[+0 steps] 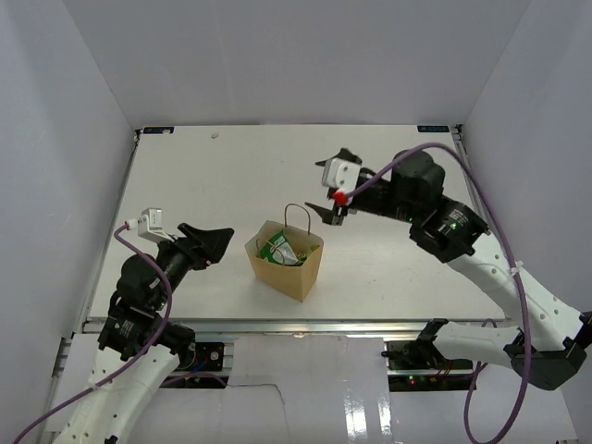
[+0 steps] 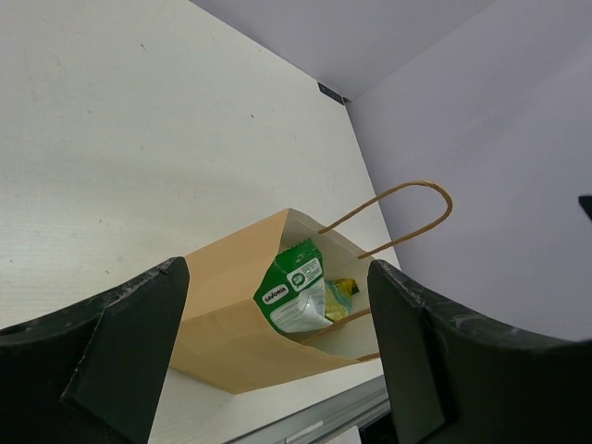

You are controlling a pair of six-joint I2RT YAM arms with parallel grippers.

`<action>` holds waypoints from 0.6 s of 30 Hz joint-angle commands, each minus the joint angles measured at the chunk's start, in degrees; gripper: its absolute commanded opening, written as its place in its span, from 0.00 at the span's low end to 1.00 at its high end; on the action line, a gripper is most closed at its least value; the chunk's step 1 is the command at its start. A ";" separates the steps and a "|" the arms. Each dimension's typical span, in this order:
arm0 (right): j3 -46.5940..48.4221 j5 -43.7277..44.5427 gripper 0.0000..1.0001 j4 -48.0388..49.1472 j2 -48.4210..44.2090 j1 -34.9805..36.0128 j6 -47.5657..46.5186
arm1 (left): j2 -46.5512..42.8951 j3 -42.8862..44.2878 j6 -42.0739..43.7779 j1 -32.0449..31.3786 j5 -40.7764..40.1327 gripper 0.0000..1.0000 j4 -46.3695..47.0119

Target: Place the snacks into the paper bag

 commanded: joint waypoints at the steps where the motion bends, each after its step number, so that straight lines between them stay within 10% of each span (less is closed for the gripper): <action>1: 2.73 -6.46 0.84 0.94 0.44 -6.72 14.48 | 0.55 0.72 0.83 -0.07 -0.55 0.89 -0.64; 4: 0.02 0.39 0.96 1.03 0.62 -13.04 20.91 | 0.72 1.69 1.88 -0.07 -2.74 0.90 -1.07; 18: -16.08 16.22 0.90 -4.16 0.88 -35.64 35.70 | 7.92 17.41 13.65 -0.07 -10.65 0.98 -8.98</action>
